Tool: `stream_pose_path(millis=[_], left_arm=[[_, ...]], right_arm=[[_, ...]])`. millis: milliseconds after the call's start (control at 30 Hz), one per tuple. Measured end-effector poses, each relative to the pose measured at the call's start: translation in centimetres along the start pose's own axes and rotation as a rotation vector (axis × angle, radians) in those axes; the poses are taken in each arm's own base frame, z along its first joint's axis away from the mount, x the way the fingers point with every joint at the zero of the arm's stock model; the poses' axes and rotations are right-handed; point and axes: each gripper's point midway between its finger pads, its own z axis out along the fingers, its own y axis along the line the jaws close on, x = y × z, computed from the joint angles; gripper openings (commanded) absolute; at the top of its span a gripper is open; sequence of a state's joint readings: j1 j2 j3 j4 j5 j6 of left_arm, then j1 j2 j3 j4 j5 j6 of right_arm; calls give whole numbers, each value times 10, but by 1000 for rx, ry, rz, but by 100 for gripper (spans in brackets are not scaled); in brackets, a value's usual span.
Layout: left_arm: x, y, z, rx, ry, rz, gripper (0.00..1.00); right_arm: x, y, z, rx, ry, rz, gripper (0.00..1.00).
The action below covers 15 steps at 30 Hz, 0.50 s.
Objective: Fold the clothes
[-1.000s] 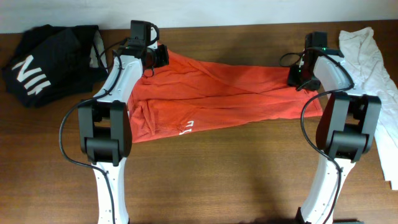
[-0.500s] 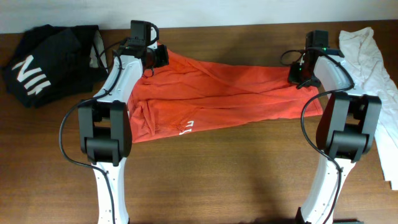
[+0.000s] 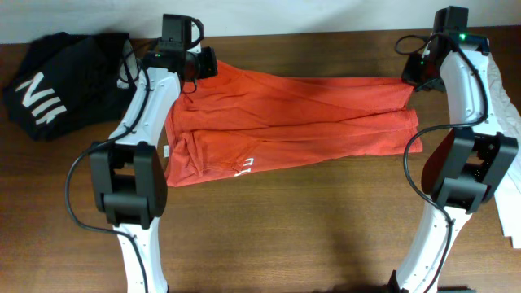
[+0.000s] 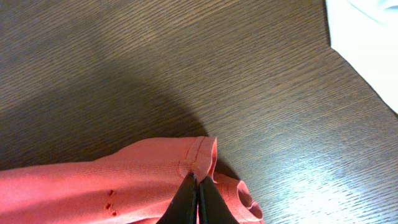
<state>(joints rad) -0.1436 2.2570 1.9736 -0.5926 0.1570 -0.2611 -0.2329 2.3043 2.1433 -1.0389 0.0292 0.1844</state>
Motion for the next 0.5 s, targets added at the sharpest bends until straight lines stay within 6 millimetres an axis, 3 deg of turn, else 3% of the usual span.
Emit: stream_pose_path(millis=[67,167,200,333,500], left_arm=[[-5,-4,-17,2,-7,1,1],[11,-5,-50,-22,82,-13,1],[26,-6,-61,-35,142,-20,1],[70,-8,-74,-71,319,-27,1],[120,-4,-96,-126,534,-51,1]], right_arm=[[0,-2,-1,-2,4,6,4],[-1,-10,-10,-50,24,40,4],[-4,-16,-16,-69,26,59,4],[-6,-33,-32,-81,41,101,4],[-1,-49,-38,-70,67,121,4]])
